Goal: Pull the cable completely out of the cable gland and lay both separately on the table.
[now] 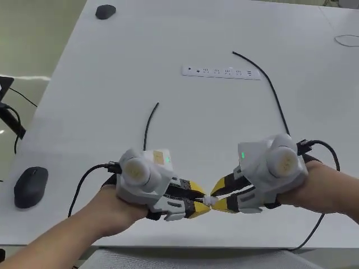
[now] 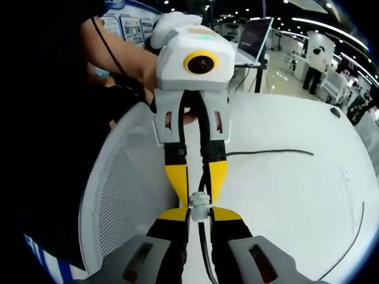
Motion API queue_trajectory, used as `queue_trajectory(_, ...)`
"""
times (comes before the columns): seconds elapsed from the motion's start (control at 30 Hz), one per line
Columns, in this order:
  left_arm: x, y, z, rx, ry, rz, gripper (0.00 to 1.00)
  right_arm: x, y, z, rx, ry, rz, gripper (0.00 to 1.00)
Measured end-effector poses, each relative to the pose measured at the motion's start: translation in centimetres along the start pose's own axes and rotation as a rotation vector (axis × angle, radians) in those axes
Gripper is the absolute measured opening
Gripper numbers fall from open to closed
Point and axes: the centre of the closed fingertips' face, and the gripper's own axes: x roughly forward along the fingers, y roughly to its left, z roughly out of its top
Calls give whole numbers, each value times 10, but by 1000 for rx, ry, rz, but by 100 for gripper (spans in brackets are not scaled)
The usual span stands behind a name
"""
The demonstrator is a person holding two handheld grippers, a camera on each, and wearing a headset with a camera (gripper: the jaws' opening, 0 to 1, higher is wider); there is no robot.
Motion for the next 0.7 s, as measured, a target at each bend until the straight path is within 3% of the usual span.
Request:
queue_trajectory(0.2,-1,0,1,30,1,6,15,-11,-9,-3,139,-65,51,13)
queue_trajectory(0.3,-2,0,4,49,-4,12,15,-17,-11,2,263,-164,126,15)
queue_trajectory(0.4,-3,0,6,66,1,17,15,-18,-7,1,390,-201,237,18)
queue_trajectory(0.57,-4,-2,9,90,9,29,15,-13,-11,0,480,-256,343,18)
queue_trajectory(0.63,-4,-1,11,96,10,35,15,-13,-6,1,524,-269,411,17)
queue_trajectory(0.7,-4,-2,14,95,6,40,15,-11,-7,-1,523,-272,430,15)
